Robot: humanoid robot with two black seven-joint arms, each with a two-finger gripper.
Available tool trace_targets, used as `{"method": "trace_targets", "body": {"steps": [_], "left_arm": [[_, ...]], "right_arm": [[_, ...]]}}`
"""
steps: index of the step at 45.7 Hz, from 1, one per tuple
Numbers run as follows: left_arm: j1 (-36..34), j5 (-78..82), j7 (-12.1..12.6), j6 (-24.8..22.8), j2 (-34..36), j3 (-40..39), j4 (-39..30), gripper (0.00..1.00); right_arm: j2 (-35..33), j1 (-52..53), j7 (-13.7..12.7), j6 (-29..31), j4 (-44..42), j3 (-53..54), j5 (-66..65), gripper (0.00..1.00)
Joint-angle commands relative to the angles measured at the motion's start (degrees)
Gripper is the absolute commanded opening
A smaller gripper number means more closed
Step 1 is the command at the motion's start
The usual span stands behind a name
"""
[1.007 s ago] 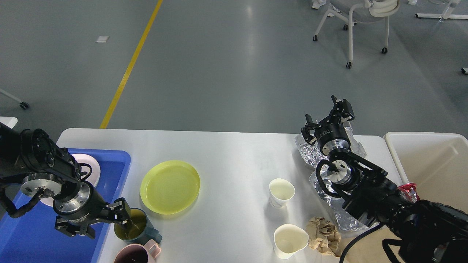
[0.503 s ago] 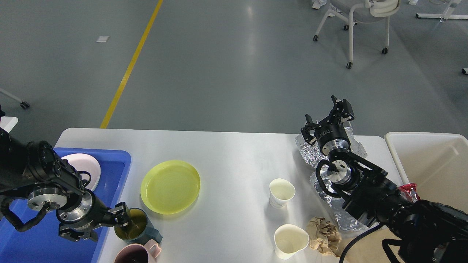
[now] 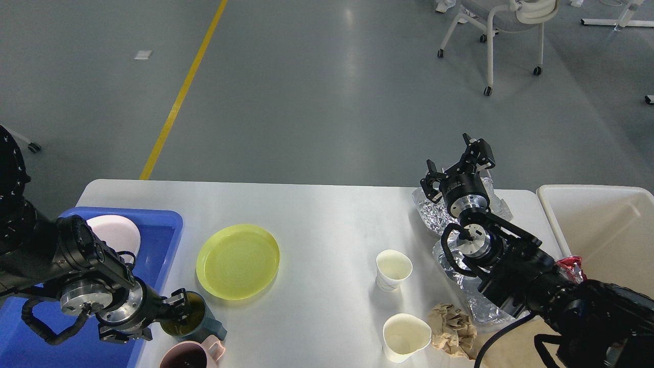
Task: Tidy desktop
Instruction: 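Move the left gripper toward the dark teal mug beside the tray, then grasp the dark teal mug with the left gripper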
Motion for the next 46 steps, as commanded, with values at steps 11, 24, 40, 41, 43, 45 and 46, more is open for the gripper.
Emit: {"method": "trace_targets", "body": {"steps": [11, 24, 40, 41, 43, 45, 46], "left_arm": [[3.2, -3.7, 0.0, 4.9, -1.3, -1.9, 1.0, 0.56], [4.7, -5.3, 0.0, 4.9, -2.0, -2.0, 1.6, 0.41], [5.0, -5.3, 0.0, 4.9, -2.0, -2.0, 2.0, 0.2], [5.0, -5.3, 0.0, 4.9, -2.1, -2.0, 2.0, 0.19], [5.0, -5.3, 0.0, 4.9, -2.1, -2.0, 2.0, 0.17], [5.0, -5.3, 0.0, 4.9, -2.1, -2.0, 2.0, 0.14], [5.0, -5.3, 0.1, 4.9, -2.1, -2.0, 2.0, 0.13]], "right_arm": [[0.0, 0.0, 0.0, 0.0, 0.0, 0.0, 0.0, 1.0], [0.1, 0.0, 0.0, 0.0, 0.0, 0.0, 0.0, 1.0], [0.0, 0.0, 0.0, 0.0, 0.0, 0.0, 0.0, 1.0], [0.1, 0.0, 0.0, 0.0, 0.0, 0.1, 0.0, 1.0], [0.0, 0.0, 0.0, 0.0, 0.0, 0.0, 0.0, 1.0], [0.0, 0.0, 0.0, 0.0, 0.0, 0.0, 0.0, 1.0], [0.0, 0.0, 0.0, 0.0, 0.0, 0.0, 0.0, 1.0]]}}
